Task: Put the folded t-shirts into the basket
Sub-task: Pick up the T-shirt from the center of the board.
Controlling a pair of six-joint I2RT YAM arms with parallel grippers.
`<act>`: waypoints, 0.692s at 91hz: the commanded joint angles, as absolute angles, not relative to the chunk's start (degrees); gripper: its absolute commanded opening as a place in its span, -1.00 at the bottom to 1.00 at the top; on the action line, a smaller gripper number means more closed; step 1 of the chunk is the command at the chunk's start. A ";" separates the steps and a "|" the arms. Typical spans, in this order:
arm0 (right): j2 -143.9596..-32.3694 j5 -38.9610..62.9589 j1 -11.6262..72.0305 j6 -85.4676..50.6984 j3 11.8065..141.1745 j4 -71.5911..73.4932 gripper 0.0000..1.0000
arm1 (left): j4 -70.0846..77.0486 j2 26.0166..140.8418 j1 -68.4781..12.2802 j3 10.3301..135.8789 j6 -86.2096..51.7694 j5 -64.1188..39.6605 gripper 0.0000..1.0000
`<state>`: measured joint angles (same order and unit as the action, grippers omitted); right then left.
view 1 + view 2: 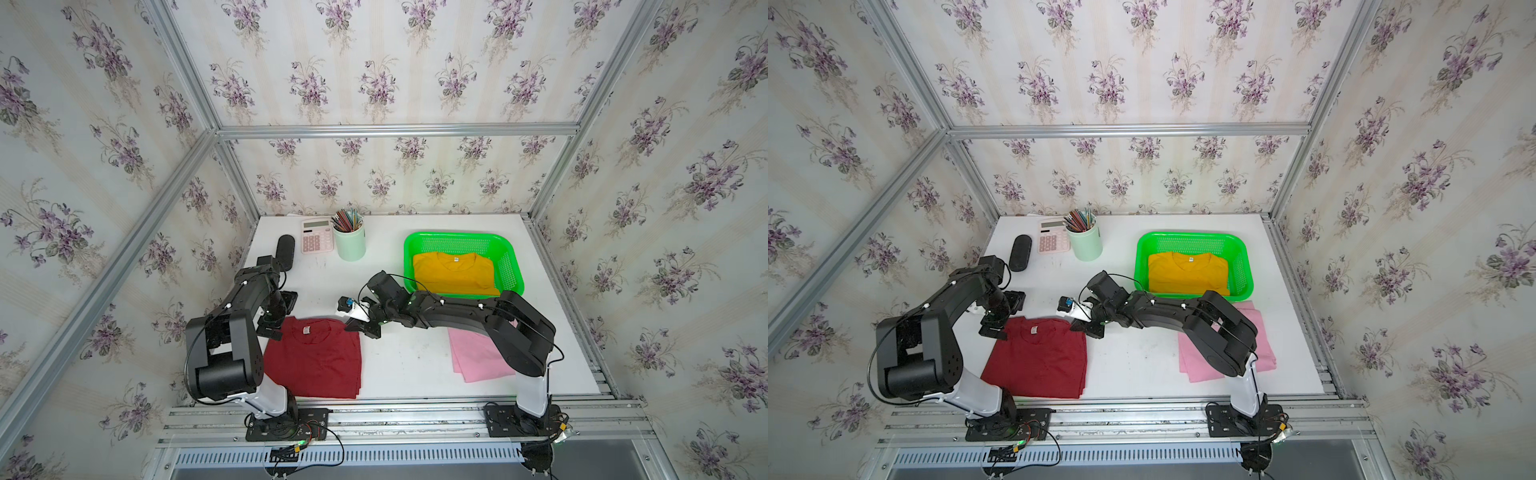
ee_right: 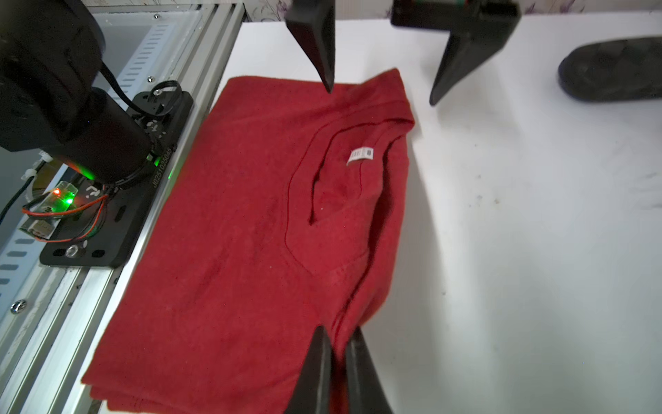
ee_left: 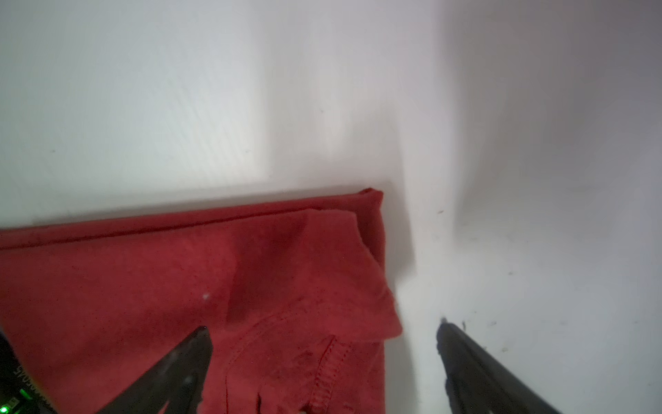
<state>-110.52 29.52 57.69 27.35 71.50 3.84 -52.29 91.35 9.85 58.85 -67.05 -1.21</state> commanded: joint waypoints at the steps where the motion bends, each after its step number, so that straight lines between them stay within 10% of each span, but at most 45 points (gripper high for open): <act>1: -108.49 25.80 58.88 32.32 70.69 7.40 -1.00 | -52.74 91.67 9.87 59.24 -67.40 -2.77 1.00; 44: -103.21 18.16 63.62 42.90 67.99 8.97 -1.00 | -52.37 100.61 9.72 59.19 -65.39 -4.91 0.62; 63: -101.69 16.30 63.91 42.05 67.43 9.40 -1.00 | -55.51 97.37 9.71 58.01 -69.04 -1.13 -0.81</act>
<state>-102.67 18.24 63.99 42.22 67.40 6.85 -53.74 100.18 9.69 59.11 -66.61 -4.49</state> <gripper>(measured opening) 0.083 0.308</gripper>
